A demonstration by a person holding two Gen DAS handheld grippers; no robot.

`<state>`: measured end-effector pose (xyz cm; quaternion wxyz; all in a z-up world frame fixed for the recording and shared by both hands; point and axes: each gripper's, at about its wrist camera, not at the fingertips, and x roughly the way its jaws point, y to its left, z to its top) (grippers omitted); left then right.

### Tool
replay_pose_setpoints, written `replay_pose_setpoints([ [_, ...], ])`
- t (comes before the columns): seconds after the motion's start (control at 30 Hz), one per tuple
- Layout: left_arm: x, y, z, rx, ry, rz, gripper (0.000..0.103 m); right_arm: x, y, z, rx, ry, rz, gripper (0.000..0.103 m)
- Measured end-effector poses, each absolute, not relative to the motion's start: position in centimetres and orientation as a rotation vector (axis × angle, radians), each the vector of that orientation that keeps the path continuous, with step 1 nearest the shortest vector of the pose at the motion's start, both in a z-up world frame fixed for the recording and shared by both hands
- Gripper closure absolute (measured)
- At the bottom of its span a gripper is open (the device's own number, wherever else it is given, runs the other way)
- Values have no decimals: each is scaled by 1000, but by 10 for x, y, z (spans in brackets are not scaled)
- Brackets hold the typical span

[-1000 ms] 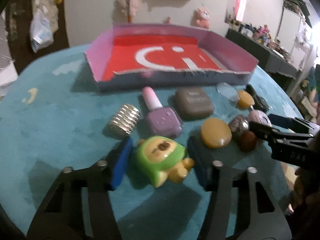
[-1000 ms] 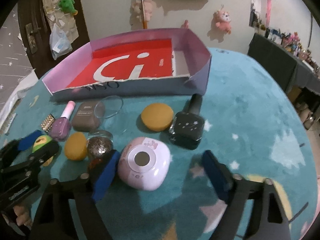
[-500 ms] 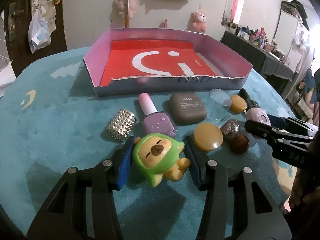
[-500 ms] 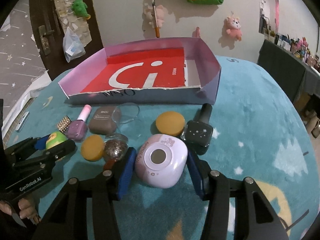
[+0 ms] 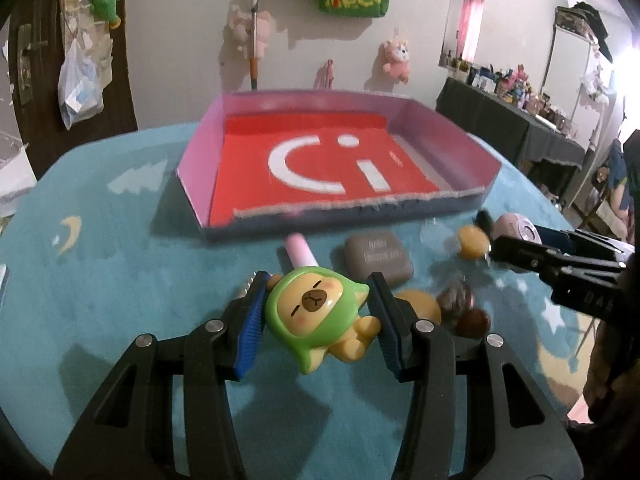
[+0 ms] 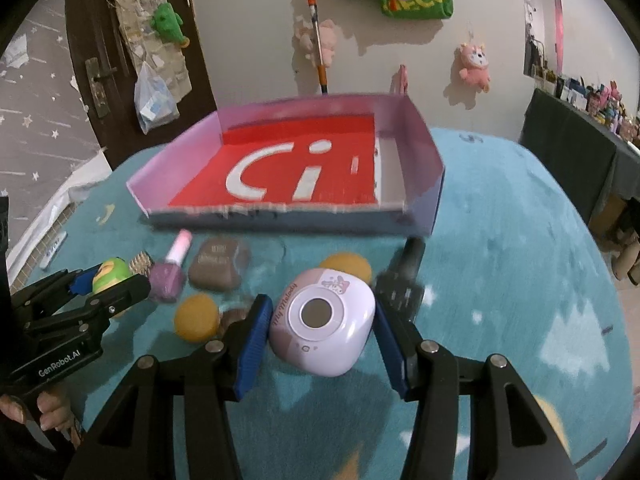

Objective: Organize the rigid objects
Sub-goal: 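Carry both into the pink box and open both tools to release them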

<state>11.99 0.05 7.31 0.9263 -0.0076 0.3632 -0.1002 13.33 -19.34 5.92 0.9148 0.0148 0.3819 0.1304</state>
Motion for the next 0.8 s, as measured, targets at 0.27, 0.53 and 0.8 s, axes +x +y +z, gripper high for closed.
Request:
replay_pose_setpoints([
  [0.27, 174, 10, 99, -25, 742, -242, 56, 193, -194, 93, -43, 749, 292, 49],
  [0.53, 240, 6, 91, 69, 826, -227, 56, 262, -181, 87, -147, 888, 340, 49],
  [0.8, 279, -5, 74, 153, 935, -241, 56, 296, -160, 65, -305, 1025, 359, 49],
])
